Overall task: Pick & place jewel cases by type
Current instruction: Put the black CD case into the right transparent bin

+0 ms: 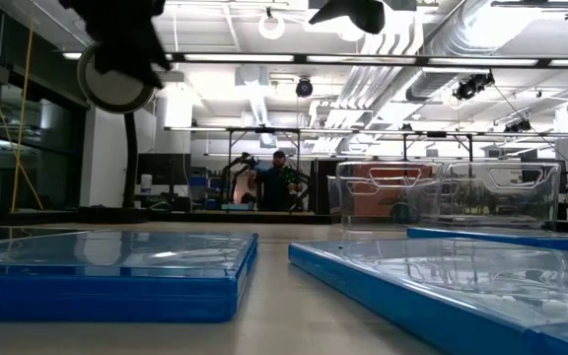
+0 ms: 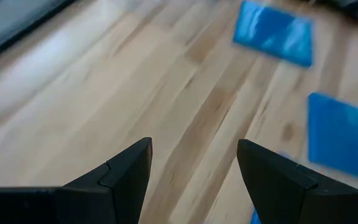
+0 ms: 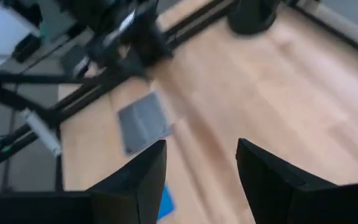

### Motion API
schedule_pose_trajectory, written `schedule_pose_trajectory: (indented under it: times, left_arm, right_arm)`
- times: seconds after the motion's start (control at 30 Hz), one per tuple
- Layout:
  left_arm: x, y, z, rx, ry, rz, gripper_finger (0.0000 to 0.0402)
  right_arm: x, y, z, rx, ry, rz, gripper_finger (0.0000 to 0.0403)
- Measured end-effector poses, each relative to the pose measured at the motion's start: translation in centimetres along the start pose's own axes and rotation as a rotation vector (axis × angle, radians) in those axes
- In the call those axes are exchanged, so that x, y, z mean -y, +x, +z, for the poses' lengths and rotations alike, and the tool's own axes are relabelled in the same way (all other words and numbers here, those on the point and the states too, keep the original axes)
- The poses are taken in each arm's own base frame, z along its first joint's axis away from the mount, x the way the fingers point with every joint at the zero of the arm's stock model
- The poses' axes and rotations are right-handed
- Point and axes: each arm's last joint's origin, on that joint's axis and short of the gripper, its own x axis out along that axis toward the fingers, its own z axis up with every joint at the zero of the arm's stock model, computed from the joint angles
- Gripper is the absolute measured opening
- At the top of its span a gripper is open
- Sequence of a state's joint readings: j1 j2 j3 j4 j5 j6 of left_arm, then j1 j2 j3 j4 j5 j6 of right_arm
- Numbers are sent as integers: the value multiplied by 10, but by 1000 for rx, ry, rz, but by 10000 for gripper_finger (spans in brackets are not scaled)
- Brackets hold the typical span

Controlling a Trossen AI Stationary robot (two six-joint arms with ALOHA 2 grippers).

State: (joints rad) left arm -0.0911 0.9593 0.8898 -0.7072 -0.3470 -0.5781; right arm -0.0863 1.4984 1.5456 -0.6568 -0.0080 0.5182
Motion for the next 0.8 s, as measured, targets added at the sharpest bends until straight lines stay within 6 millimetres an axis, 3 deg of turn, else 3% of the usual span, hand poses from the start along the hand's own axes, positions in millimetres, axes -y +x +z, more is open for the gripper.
schedule_pose_trajectory:
  times: [0.2, 0.4, 0.6, 0.8]
  left_arm:
    - [-1, -8, -27, -209, -114, 77, 236]
    - [7, -22, -51, -298, -283, 139, 236]
    - [17, -33, -69, -303, -419, 191, 236]
    - [34, -30, -90, -423, -495, 265, 236]
  right_arm:
    - [-15, 33, -45, -61, 61, 151, 179]
    - [-12, 61, -83, -30, 163, 266, 179]
    - [-1, 73, -105, -18, 204, 308, 179]
    - [4, 76, -112, -25, 199, 302, 179]
